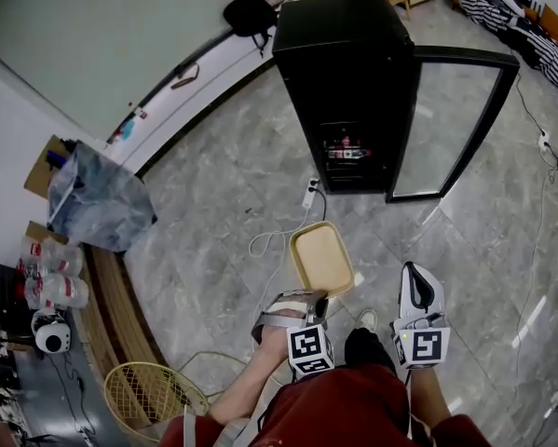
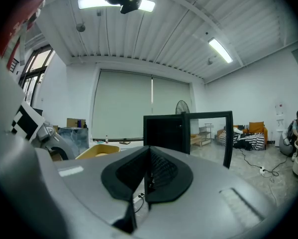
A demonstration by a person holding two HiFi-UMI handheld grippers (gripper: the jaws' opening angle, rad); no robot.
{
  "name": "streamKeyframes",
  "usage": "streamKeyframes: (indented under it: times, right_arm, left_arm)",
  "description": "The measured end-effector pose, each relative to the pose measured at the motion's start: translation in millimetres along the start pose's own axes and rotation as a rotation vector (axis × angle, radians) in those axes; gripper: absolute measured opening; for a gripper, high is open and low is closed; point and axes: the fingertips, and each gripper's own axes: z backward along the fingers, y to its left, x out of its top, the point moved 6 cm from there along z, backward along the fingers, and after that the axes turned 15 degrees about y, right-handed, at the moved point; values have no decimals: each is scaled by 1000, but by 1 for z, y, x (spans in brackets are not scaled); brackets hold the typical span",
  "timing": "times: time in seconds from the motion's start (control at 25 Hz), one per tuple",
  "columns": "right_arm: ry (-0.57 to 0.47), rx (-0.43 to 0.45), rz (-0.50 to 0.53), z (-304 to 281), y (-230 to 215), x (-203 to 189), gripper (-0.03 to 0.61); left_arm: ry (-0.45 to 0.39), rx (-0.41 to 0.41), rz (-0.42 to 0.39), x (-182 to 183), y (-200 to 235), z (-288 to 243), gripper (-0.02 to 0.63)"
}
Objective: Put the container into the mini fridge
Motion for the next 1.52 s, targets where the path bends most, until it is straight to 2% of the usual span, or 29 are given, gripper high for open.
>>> streamKeyframes:
  times: [0.32, 0.64, 0.8, 1.0, 1.24, 1.52]
  right_arm:
    - [-13, 11, -61, -38, -49, 15, 0]
    - [-20, 23, -51, -71, -73, 26, 0]
    - [-7, 27, -31, -90, -74, 27, 0]
    - [10, -9, -47, -120, -72, 34, 0]
    - [35, -19, -1, -166, -57, 54, 0]
    - [68, -75, 7, -228, -52, 82, 0]
  left_arm:
    - [14, -6, 37, 33, 44, -19, 35]
    - [31, -2, 43, 45, 80, -30, 36]
    - [18, -1, 54, 42, 99, -46, 35]
    - [-22, -20, 51, 39, 127, -74, 35]
    - [-35, -65, -7, 30, 170, -120, 35]
    - [-71, -85, -38, 13, 227, -150, 35]
